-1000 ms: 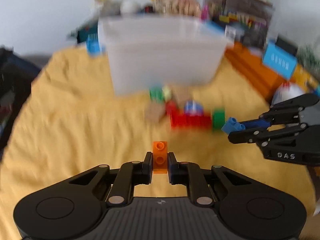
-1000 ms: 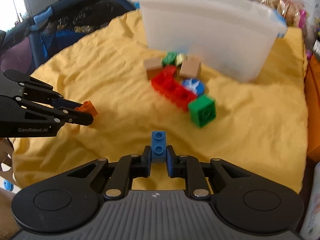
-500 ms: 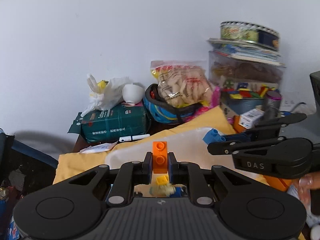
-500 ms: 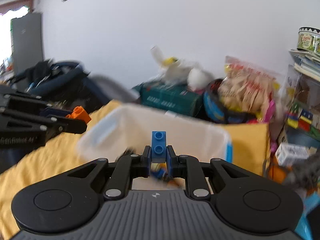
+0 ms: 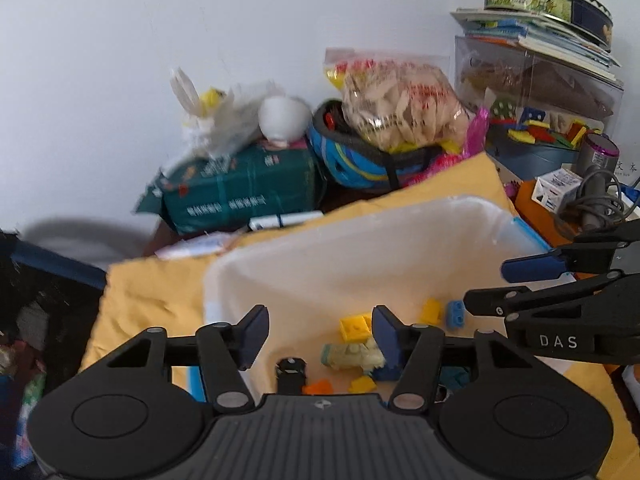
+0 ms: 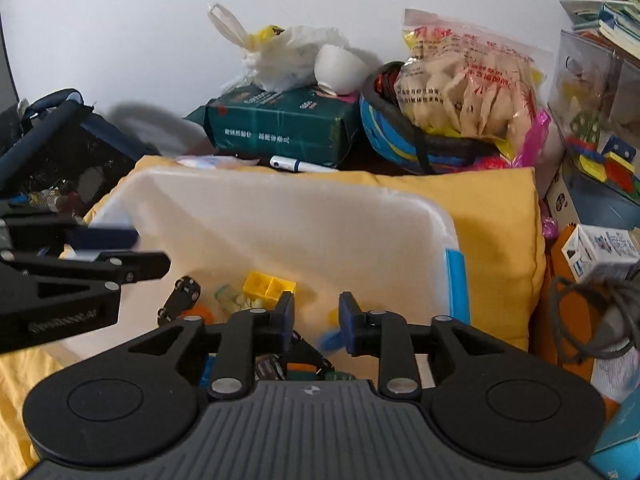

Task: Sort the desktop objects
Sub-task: 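Carry both bricks over the bin and open both tools to drop them, then move the left tool to the long red brick while the right tool approaches the green brick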

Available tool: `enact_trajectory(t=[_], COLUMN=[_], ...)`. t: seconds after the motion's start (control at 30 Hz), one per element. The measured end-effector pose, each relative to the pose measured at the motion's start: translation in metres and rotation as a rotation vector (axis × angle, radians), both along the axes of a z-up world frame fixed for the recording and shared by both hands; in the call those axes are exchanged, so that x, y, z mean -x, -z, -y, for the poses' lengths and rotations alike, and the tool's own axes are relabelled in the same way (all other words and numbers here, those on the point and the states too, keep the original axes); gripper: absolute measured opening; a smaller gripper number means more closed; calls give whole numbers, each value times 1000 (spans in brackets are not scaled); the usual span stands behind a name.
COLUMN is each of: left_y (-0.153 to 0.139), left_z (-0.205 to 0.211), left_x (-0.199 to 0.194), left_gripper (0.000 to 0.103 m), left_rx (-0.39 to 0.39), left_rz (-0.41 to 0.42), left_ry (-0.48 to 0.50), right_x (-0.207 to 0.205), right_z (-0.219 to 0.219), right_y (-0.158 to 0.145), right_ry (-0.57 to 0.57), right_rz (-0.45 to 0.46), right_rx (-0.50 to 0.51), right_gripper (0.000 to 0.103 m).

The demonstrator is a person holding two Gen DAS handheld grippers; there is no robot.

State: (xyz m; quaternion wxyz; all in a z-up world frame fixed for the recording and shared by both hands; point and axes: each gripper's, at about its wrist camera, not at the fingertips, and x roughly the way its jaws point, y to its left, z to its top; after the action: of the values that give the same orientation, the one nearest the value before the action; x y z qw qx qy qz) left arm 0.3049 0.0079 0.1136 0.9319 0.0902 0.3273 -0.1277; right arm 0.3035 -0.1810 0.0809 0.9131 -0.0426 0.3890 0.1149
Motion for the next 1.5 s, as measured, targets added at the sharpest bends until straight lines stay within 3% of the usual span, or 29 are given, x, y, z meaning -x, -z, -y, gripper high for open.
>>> enact_trajectory(t=[0.13, 0.23, 0.3, 0.43, 0.53, 0.7, 0.87, 1.03, 1.13, 1.23, 1.27, 1.37, 1.5], left_y=[-17, -21, -20, -10, 5, 39, 76, 95, 98, 97, 97, 96, 92], left_z=[9, 14, 15, 2, -9, -30, -25, -28, -28, -28, -27, -28, -24], left_x=[26, 55, 74, 111, 132, 164, 178, 186, 190, 194, 194, 194, 188], left_gripper=[80, 81, 81, 81, 81, 81, 80, 80, 80, 80, 80, 80, 80], left_rx=[-109, -173, -168, -35, 29, 222, 174, 198, 192, 196, 198, 206, 227], left_rz=[113, 196, 212, 158, 97, -32, -178, -259, -264, -262, -264, -264, -246], left_ry=[-92, -105, -76, -33, -72, -87, -80, -89, -89, -89, -86, -73, -6], right_x=[11, 24, 34, 61, 85, 123, 152, 169, 167, 153, 151, 145, 161], right_z=[-2, -3, -4, 0, 10, 16, 5, -14, -26, -30, -29, -23, -2], right_y=[-11, -23, -29, -36, -33, -4, 49, 66, 65, 69, 73, 87, 88], right_ry=[1, -8, -21, -41, -56, -114, -199, -280, -317, -299, -291, -272, -212], right_rz=[34, 82, 107, 130, 152, 131, 18, 32, 64, 56, 46, -9, 0], right_rx=[17, 6, 6, -22, -95, -86, 76, 156, 194, 172, 158, 153, 125], right_gripper=[54, 70, 78, 81, 82, 82, 59, 52, 48, 48, 46, 22, 20])
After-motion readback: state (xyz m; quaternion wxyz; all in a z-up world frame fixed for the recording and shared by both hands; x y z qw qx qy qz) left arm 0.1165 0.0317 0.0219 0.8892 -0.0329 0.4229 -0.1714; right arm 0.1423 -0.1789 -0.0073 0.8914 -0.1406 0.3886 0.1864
